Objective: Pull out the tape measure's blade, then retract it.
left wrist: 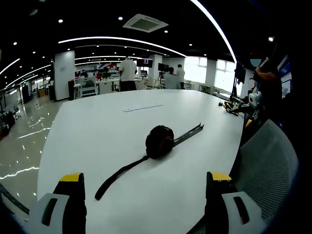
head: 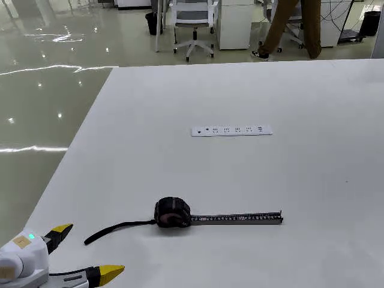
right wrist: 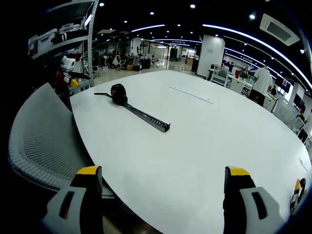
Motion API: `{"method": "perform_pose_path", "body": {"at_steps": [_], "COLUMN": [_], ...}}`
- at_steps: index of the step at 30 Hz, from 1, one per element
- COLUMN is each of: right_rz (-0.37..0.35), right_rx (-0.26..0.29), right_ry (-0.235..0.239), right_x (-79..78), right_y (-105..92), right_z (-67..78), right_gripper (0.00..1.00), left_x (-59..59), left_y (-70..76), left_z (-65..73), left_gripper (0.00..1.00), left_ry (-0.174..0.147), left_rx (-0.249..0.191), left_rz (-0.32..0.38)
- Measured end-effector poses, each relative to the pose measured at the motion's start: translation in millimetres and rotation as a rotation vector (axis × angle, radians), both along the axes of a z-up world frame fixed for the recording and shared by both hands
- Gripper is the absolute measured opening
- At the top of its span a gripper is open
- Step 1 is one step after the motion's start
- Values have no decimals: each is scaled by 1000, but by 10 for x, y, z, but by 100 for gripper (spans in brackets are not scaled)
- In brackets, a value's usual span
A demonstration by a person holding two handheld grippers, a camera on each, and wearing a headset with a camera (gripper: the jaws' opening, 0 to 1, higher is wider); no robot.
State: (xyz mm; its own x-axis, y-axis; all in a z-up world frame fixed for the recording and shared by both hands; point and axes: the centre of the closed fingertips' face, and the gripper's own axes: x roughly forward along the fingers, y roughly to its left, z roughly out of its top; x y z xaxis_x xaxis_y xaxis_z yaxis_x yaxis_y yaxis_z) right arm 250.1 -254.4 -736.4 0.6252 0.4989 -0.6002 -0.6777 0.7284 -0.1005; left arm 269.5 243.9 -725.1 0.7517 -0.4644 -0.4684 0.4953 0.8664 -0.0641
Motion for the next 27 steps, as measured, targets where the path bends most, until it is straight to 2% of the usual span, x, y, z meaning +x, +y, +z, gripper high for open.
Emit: {"method": "perform_pose_path", "body": {"at_steps": [4,7,10,12,14,17,19,21,23,25,27], "right_rz": [13,49,79,105,156,218,238,288,330,356,400], "right_rx": [-6,-29,-48,-67,-107,-161,-162,-185,-219,-222,-235], "right_ry": [-1,0,-6,-7,2,15,11,31,45,63,60], "right_x": [31,90,205,272,343,498,638,767,888,999,1081], "right_y": [27,85,147,193,260,376,490,567,658,755,828], "right_z": [-2,-6,29,35,18,-42,-66,-155,-244,-314,-362], "right_gripper": [100,100,100,100,100,99,98,96,95,95,88], "left_x": [40,126,280,358,508,670,758,841,897,948,991], "left_y": [-13,-107,-239,-338,-401,-635,-836,-1033,-1208,-1284,-1291], "left_z": [16,32,27,38,40,24,-7,-61,-137,-210,-281], "left_gripper": [100,100,100,100,100,100,100,100,98,100,100], "left_ry": [4,2,6,12,16,19,14,13,26,21,17], "left_rx": [-9,-13,-9,-36,-79,-100,-76,-66,-62,-19,35], "left_rz": [15,24,21,37,87,116,108,103,102,123,148]}}
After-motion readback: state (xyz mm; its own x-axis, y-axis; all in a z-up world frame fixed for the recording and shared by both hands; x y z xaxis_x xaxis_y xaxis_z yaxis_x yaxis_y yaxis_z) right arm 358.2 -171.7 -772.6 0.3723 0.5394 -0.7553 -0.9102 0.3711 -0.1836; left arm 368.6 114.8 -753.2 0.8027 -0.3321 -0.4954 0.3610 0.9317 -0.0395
